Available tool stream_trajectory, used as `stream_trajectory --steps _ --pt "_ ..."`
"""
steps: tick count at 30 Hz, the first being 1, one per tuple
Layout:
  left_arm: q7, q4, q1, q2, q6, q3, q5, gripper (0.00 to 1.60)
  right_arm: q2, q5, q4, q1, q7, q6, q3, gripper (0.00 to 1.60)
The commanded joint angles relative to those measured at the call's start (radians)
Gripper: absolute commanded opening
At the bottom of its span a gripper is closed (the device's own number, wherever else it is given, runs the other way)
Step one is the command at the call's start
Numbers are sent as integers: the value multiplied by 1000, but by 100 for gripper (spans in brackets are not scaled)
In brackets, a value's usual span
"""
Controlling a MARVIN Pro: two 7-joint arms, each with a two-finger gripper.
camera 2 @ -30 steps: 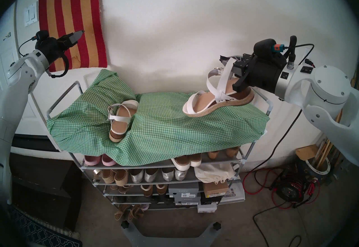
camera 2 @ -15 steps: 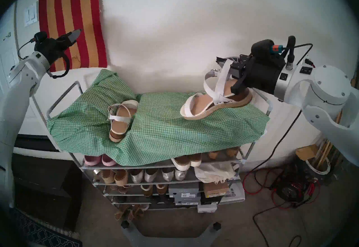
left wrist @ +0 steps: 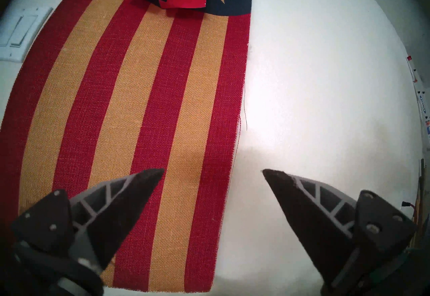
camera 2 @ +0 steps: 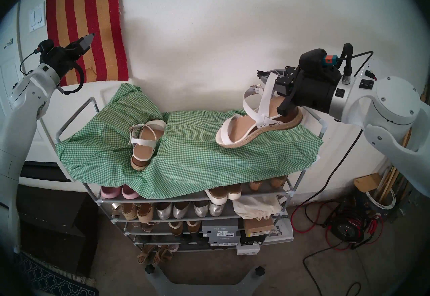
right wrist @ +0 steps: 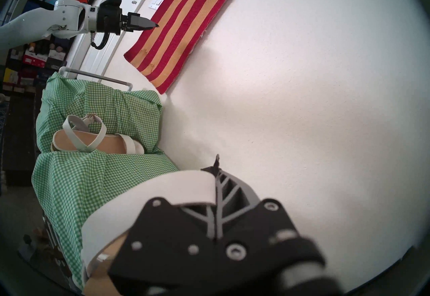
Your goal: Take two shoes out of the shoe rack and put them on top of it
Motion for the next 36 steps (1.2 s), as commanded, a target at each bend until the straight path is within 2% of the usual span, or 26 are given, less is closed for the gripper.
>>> stream_trajectory --steps 1,10,32,36 --pt "22 -22 19 -13 -23 -18 -1 160 -3 -31 47 28 8 -4 1 0" --pt "54 -45 42 -25 -45 -33 -2 160 -3 -80 105 36 36 -3 -13 0" --pt "129 -98 92 -53 -95 -65 -1 160 -3 -167 149 77 95 -20 -71 0" --pt "148 -114 107 -60 -109 -74 2 160 -3 -190 185 83 113 -17 -89 0"
